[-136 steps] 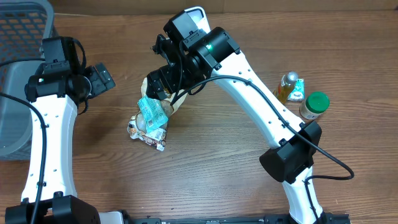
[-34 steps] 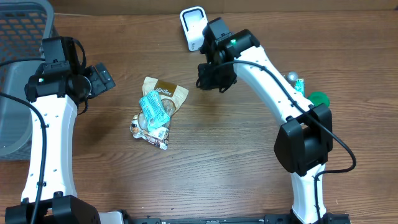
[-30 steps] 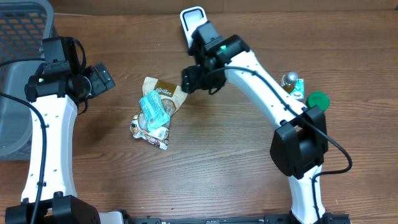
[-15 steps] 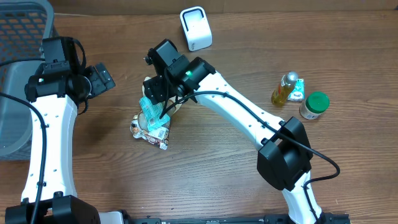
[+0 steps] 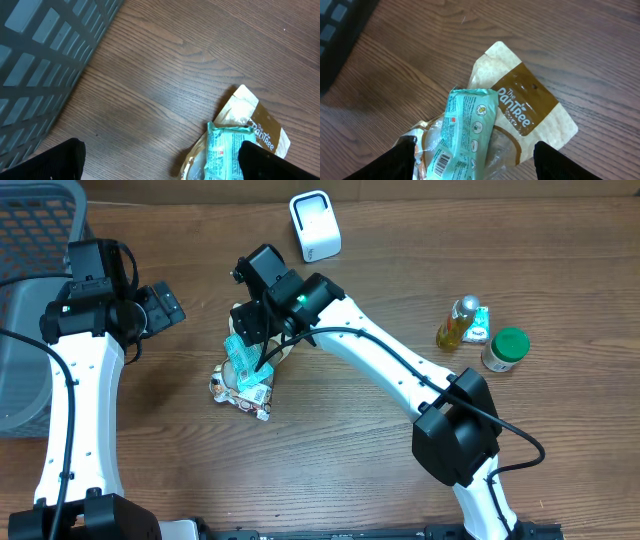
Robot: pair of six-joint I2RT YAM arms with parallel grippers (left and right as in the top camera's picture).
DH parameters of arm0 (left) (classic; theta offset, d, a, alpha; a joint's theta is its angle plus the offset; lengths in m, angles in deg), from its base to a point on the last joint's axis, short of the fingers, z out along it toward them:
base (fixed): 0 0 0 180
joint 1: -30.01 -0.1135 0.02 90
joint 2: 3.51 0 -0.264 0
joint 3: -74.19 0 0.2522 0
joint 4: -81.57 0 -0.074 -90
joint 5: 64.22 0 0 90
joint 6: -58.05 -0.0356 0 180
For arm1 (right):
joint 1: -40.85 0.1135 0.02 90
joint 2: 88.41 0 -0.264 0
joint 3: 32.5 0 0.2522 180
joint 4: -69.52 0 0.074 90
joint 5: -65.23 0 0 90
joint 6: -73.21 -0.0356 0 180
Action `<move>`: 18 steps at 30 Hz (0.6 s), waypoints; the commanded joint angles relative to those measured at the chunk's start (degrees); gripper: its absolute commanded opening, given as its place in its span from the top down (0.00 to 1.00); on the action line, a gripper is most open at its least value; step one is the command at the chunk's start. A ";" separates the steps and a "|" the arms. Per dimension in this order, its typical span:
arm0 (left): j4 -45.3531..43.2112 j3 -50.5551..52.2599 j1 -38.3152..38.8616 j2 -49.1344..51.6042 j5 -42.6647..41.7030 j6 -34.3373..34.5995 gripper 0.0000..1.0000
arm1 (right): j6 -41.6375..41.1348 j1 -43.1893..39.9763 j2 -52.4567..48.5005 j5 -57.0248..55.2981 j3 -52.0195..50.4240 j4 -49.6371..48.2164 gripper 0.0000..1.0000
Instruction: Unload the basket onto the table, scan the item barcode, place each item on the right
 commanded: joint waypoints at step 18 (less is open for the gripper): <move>-0.13 -0.44 -0.09 -0.35 0.13 -0.74 0.01 | 3.48 2.29 -9.40 -2.10 -0.24 -0.13 0.61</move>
